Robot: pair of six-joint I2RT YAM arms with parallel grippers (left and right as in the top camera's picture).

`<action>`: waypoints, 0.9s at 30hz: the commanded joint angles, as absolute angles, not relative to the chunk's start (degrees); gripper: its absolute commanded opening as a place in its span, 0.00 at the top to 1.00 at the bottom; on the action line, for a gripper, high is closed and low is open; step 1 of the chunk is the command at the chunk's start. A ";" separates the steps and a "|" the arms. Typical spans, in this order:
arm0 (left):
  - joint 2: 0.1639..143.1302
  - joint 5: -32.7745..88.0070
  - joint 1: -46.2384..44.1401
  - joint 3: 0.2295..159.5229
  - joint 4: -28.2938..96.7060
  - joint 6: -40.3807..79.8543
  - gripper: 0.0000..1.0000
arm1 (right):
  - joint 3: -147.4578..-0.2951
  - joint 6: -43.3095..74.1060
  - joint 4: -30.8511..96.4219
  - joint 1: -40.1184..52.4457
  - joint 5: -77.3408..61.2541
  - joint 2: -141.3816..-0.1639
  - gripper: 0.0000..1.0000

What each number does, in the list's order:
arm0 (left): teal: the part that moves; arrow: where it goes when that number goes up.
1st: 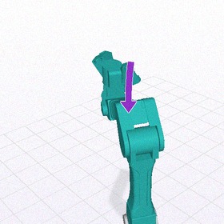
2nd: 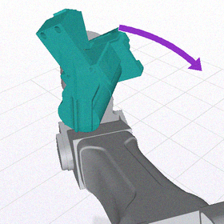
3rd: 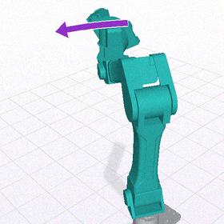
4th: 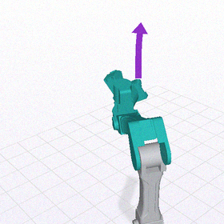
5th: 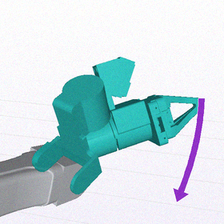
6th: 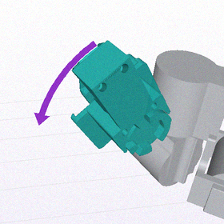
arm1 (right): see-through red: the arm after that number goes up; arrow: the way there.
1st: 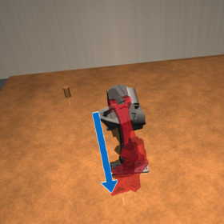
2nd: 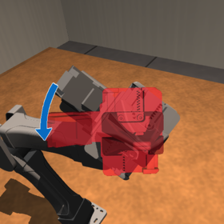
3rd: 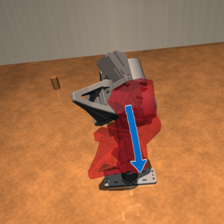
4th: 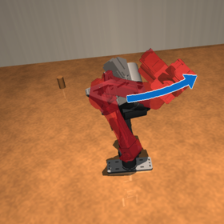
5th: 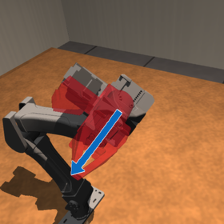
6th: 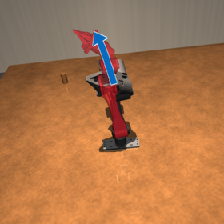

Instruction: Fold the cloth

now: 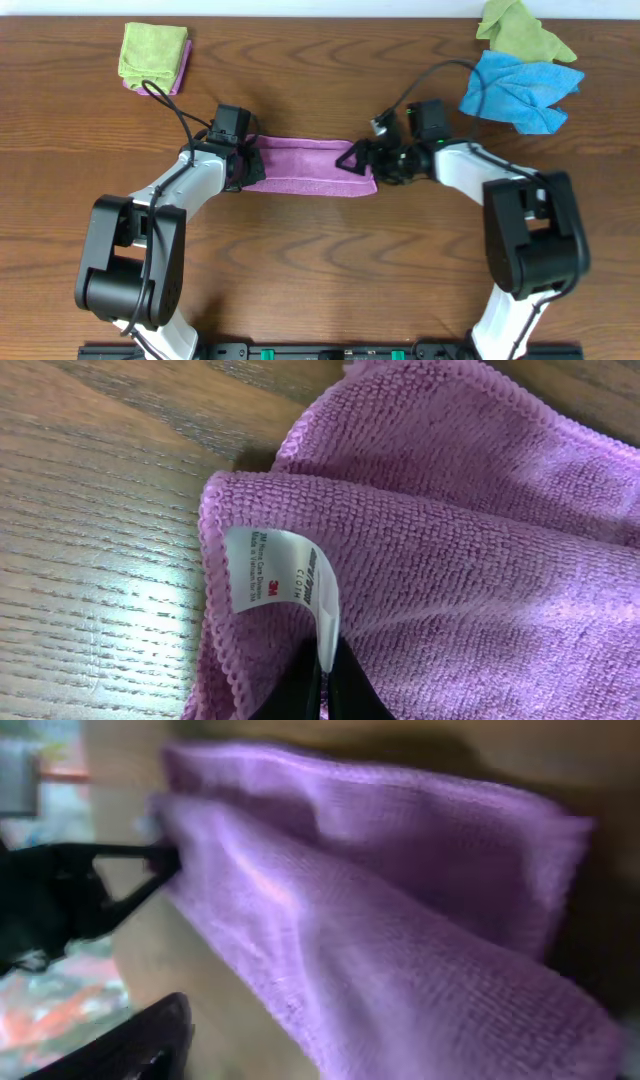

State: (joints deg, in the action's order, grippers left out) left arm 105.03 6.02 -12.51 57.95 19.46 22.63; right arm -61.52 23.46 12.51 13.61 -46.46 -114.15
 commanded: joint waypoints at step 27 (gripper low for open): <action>72.36 8.40 -11.49 66.94 40.95 21.87 0.95 | -95.35 26.11 65.34 25.91 9.85 -117.69 0.99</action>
State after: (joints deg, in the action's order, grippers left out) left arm 75.22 9.50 -11.73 66.15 39.79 21.19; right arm -94.76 23.73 65.98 21.58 4.97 -116.66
